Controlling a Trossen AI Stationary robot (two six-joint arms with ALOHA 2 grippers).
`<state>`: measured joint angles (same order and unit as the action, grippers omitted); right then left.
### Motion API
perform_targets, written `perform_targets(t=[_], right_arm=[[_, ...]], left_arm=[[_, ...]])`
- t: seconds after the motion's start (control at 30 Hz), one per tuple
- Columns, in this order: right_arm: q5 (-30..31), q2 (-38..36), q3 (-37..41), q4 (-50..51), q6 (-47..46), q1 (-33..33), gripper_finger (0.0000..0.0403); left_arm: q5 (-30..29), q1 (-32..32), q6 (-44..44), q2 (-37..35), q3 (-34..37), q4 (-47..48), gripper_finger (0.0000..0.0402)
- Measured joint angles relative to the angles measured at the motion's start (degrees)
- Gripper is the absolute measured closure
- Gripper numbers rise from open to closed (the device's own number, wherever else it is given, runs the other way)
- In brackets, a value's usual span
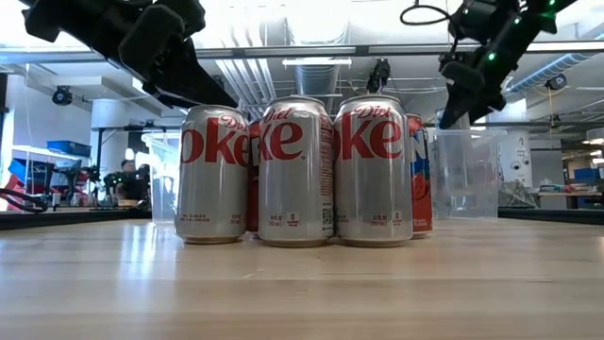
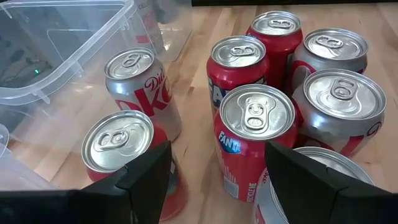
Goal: Sort soda cans
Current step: Put the white-pink soda can into the right transparent bin
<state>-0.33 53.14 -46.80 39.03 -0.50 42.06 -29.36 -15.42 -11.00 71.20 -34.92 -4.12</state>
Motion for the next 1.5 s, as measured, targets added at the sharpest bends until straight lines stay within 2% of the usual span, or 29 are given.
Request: perform_targets(t=[0.37,0.57,0.8,1.03,1.5], right_arm=[[0.25,3.59,1.46,-2.83,-1.45,-0.02,0.0145],[0.29,3.68,2.31,-3.17,-1.93,-0.02,0.0148],[0.29,3.68,2.34,-3.35,-1.91,-0.02,0.013],[0.31,3.68,3.45,-3.45,-1.67,-0.02,0.0135],[0.31,3.64,4.26,-4.22,-1.19,-0.04,0.01]], left_arm=[[0.0,0.0,0.0,0.0,0.0,-0.04,0.0159],[0.0,0.0,0.0,0.0,0.0,-0.04,0.0159],[0.0,0.0,0.0,-0.02,0.0,-0.04,0.0159],[0.0,0.0,0.0,-0.02,-0.02,-0.04,0.0159],[0.0,0.0,0.0,-0.04,-0.04,-0.02,0.0159]])
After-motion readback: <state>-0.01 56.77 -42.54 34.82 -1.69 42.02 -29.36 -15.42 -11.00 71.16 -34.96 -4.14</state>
